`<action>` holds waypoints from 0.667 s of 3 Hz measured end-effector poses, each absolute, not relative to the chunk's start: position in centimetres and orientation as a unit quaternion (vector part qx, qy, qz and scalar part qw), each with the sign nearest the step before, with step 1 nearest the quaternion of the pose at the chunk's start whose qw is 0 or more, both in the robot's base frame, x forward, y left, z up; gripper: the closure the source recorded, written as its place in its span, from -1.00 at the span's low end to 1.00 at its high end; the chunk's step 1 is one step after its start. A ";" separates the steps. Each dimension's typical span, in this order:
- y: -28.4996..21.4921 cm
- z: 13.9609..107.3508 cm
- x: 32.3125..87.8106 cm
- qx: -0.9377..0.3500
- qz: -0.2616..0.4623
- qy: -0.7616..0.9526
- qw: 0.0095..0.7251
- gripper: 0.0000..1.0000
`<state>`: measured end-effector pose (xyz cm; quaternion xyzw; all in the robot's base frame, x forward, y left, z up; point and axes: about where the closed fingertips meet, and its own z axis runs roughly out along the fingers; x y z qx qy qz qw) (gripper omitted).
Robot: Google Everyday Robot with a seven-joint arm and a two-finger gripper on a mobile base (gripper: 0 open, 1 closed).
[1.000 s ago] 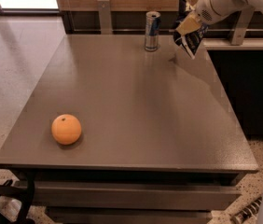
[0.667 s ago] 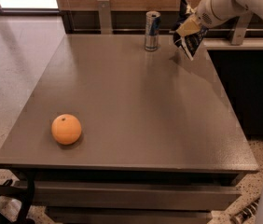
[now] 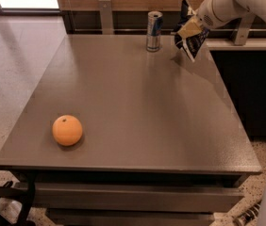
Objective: Move blue chip bag near redbull can
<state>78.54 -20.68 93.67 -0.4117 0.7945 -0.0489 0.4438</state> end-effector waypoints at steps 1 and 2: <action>-20.5 93.4 78.6 -0.413 -0.047 0.795 0.442 -0.30; -20.3 93.1 78.7 -0.414 -0.046 0.795 0.441 -0.76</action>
Offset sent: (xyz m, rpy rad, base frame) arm 0.0008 0.0019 -0.0027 0.0002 0.0037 0.0027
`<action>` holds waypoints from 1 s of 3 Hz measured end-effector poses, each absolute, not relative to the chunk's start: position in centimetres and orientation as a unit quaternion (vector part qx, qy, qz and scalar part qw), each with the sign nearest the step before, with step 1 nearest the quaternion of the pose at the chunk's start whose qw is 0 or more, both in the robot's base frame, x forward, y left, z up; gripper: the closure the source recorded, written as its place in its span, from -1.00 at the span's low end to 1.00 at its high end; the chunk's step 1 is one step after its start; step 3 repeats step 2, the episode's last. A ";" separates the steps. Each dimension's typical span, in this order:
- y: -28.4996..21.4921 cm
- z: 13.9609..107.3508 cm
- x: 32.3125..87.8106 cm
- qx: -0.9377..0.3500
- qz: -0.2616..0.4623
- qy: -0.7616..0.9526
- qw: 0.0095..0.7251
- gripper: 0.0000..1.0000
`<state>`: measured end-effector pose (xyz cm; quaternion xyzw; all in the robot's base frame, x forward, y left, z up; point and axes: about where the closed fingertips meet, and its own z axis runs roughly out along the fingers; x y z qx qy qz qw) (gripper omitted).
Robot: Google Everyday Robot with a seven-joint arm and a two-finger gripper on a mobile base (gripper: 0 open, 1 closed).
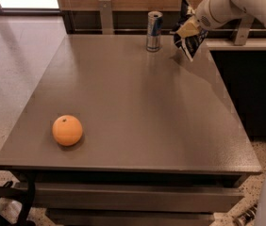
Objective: Move blue chip bag near redbull can
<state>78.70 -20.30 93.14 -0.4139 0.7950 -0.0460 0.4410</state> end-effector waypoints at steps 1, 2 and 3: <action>-20.1 92.9 78.8 -0.415 -0.045 0.795 0.440 -1.00; -20.1 92.9 78.8 -0.415 -0.045 0.795 0.440 -1.00; -20.1 92.9 78.8 -0.415 -0.045 0.795 0.440 -1.00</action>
Offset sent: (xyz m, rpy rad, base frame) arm 0.0007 0.0017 -0.0024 0.0002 0.0033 0.0024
